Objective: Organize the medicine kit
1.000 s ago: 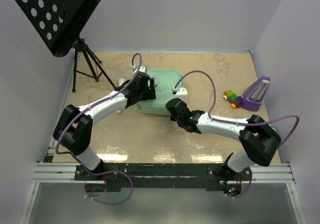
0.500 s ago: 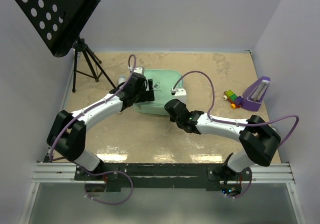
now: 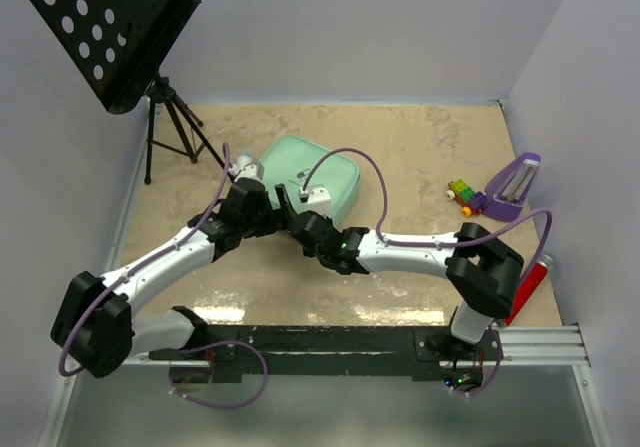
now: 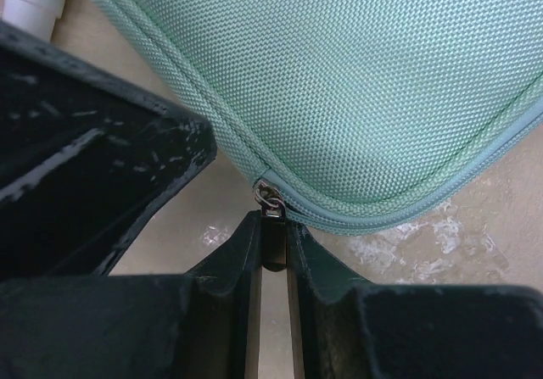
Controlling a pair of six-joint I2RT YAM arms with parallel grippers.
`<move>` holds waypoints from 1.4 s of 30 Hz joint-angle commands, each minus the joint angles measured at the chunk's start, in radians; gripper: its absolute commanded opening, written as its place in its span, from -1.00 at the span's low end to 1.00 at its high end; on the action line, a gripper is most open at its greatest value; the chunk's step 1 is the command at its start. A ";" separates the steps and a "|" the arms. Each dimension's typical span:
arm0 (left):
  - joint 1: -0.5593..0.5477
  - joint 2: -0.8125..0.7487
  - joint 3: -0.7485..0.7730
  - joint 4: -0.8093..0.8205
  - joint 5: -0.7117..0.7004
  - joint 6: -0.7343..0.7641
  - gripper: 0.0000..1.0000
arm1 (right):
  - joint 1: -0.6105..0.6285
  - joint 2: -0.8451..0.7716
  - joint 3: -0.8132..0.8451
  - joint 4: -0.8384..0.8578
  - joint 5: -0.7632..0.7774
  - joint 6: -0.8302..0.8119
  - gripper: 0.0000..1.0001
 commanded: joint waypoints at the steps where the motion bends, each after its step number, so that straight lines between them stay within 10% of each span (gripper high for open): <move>1: 0.001 0.036 0.007 0.054 -0.032 -0.040 1.00 | 0.009 -0.017 0.018 0.010 -0.007 0.029 -1.00; 19: 0.061 0.339 0.198 0.039 -0.121 0.007 0.39 | 0.011 -0.213 -0.237 -0.042 0.002 0.099 -1.00; 33: 0.144 0.481 0.320 0.068 -0.059 0.078 -1.00 | 0.005 -0.310 -0.266 -0.157 -0.010 0.223 -1.00; 42: 0.201 0.564 0.419 0.059 -0.006 0.118 -1.00 | -0.049 -0.393 -0.349 -0.172 -0.067 0.282 -1.00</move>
